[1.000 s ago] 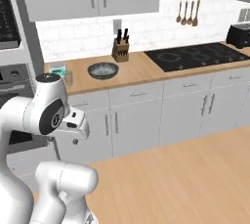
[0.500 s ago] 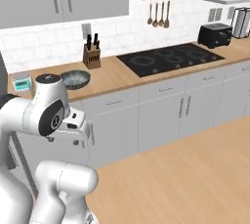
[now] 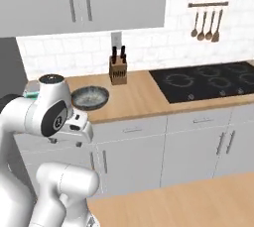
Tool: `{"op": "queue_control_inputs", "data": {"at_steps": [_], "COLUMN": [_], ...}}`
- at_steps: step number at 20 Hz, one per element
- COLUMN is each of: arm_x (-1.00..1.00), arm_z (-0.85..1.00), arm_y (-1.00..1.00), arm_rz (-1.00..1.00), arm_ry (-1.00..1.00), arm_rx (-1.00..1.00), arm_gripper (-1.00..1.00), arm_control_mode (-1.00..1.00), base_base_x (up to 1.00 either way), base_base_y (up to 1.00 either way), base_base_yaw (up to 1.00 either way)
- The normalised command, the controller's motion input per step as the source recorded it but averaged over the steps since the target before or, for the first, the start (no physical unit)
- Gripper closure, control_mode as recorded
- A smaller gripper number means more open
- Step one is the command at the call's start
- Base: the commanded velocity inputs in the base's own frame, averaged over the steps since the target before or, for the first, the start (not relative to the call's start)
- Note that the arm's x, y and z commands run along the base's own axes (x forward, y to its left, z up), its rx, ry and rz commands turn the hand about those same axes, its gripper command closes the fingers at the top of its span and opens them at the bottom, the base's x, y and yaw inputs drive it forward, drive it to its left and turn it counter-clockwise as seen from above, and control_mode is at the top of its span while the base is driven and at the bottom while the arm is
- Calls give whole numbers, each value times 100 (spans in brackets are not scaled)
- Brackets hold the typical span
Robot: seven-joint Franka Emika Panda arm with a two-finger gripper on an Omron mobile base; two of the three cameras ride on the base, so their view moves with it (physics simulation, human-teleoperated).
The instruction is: Grab a lemon wedge from the fridge and one ice cube from the ice bowl, and put them in the glass of lemonade.
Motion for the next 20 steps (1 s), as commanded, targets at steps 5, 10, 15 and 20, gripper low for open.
{"op": "queue_control_inputs", "data": {"at_steps": [5,10,15,20], "arm_x": [0,0,0,0], "arm_z": [0,0,0,0], "arm_y": [0,0,0,0], "arm_rz": [0,0,0,0], "arm_ry": [0,0,0,0], "arm_rx": [0,0,0,0], "arm_gripper": [-100,-100,-100,-100], "arm_control_mode": [100,100,100,100], "base_base_x": [76,52,42,52], "base_base_y": [-21,-81,-34,16], "base_base_yaw": [61,30,25,28]}}
